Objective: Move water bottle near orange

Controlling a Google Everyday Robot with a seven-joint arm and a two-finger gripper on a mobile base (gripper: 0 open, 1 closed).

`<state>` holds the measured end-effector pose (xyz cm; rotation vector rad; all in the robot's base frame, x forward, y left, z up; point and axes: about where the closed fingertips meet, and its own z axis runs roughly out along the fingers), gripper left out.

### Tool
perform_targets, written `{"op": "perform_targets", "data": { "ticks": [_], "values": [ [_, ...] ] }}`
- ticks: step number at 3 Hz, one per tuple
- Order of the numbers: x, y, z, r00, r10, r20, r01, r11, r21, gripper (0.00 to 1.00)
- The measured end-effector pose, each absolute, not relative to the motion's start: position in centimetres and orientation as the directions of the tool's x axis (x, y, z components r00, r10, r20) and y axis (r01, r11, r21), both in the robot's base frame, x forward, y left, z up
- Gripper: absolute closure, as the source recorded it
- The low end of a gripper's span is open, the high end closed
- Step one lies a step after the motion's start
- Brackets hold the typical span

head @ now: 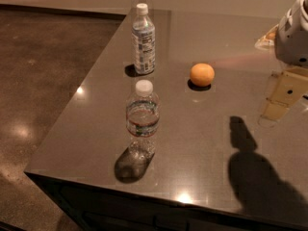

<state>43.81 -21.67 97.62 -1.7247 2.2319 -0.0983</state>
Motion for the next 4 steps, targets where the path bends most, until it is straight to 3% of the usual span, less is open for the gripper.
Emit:
{"op": "perform_targets", "data": {
  "ticks": [1, 4],
  "values": [
    [43.8, -21.7, 97.6, -0.221, -0.953, -0.207, -0.931, 0.270, -0.246, 0.00],
    [39.6, -14.5, 96.8, -0.164, -0.871, -0.464, -0.950, 0.266, -0.163, 0.00]
  ]
}}
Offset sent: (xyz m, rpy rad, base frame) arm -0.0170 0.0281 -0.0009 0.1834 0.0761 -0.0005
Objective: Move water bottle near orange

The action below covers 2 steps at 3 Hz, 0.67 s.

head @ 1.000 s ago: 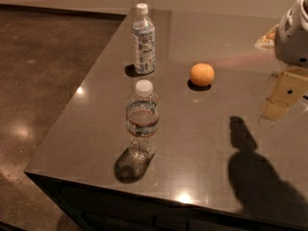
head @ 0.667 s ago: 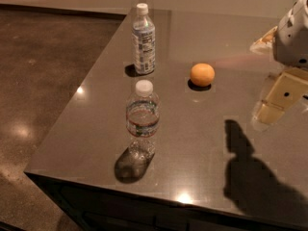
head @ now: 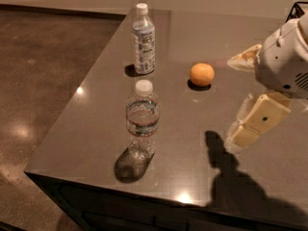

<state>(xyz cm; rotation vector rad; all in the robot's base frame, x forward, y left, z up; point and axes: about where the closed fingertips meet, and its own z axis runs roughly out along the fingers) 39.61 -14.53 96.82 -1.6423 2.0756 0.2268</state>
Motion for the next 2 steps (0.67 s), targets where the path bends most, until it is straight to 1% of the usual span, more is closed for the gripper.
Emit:
{"op": "perform_targets", "data": {
  "ticks": [2],
  "values": [
    [39.0, -7.7, 95.6, -0.154, -0.724, -0.672, -0.957, 0.278, -0.081, 0.00]
  ]
}}
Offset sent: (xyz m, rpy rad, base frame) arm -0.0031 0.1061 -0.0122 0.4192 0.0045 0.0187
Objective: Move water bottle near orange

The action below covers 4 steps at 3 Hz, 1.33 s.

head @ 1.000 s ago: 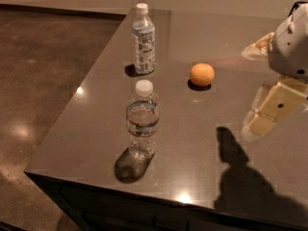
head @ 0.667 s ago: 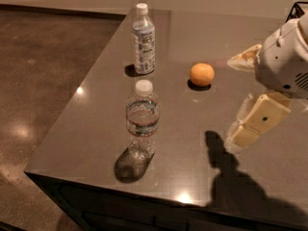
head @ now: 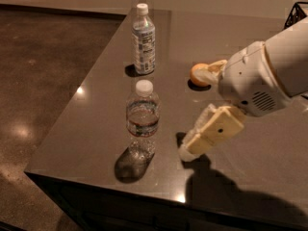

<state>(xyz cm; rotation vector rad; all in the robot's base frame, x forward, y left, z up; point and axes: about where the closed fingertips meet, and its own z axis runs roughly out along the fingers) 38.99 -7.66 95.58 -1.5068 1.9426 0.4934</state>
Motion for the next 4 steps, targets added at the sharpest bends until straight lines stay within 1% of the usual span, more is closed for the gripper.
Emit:
{"op": "perform_targets", "data": {
  "ticks": [1, 3, 4],
  "values": [
    [39.2, -5.1, 95.4, -0.155, -0.663, -0.732, -0.957, 0.285, -0.056, 0.00],
    [39.0, -1.2, 94.5, -0.145, -0.616, -0.774, -0.959, 0.281, -0.043, 0.00],
    [39.1, 0.4, 94.4, -0.140, -0.603, -0.785, -0.964, 0.265, -0.031, 0.14]
  ]
}}
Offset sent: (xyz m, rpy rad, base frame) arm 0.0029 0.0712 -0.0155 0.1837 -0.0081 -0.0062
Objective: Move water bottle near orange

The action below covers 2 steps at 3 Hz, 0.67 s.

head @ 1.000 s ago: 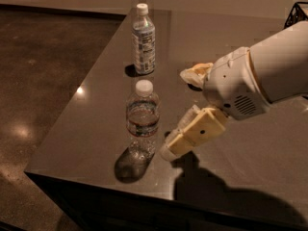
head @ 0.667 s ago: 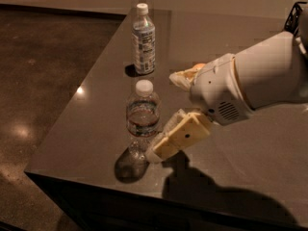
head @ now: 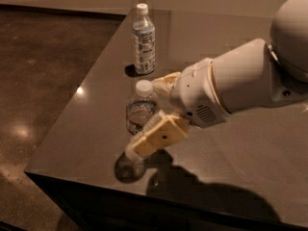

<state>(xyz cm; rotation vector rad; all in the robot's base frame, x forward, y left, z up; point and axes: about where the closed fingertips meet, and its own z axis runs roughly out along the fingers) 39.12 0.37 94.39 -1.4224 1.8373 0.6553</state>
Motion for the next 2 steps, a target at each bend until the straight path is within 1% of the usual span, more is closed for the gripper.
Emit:
{"op": "perform_targets", "data": {
  "ticks": [1, 2],
  "values": [
    [39.62, 0.91, 94.51, -0.149, -0.593, -0.792, -0.965, 0.263, -0.015, 0.36],
    [40.26, 0.42, 94.89, -0.172, -0.577, -0.798, -0.962, 0.273, 0.009, 0.59]
  ]
}}
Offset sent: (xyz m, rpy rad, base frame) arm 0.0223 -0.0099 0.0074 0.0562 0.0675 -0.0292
